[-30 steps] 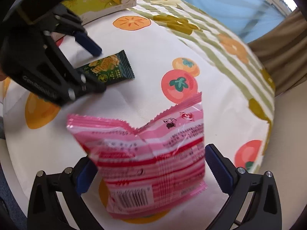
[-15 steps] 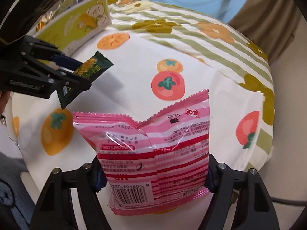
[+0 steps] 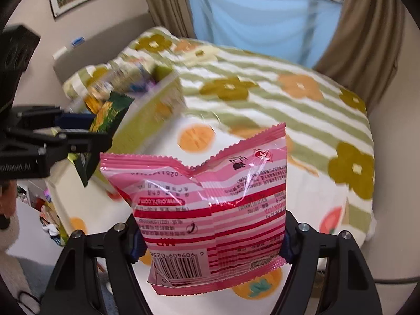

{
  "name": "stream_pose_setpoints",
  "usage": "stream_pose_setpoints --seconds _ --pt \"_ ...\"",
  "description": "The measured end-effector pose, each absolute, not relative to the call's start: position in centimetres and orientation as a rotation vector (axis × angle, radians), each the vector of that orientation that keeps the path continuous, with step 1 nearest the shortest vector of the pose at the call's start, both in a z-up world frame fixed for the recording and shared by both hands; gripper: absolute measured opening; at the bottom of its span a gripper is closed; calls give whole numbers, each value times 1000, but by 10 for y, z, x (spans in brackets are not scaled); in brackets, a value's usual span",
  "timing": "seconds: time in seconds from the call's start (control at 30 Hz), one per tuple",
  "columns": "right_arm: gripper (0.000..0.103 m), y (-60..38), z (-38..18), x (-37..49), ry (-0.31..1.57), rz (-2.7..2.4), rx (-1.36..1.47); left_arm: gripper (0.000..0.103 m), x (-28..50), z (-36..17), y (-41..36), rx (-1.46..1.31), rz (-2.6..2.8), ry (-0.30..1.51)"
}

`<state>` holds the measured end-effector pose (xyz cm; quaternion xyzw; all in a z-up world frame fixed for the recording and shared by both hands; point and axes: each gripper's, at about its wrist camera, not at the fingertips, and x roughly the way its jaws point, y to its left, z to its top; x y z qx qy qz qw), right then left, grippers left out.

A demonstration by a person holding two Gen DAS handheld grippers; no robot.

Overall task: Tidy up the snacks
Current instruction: 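Carry both items over the box and open both tools to drop them inside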

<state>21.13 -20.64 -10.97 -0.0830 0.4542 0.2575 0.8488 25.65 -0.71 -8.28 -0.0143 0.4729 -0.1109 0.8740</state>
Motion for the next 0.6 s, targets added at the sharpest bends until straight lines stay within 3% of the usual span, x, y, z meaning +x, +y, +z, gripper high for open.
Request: stream_pose_setpoints --seconds 0.27,0.6 --pt "72 -120 -54 221 867 613 -128 40 249 -55 96 -86 -120 915" --pt "72 -9 -46 236 909 603 -38 40 267 -84 201 -121 -107 959"
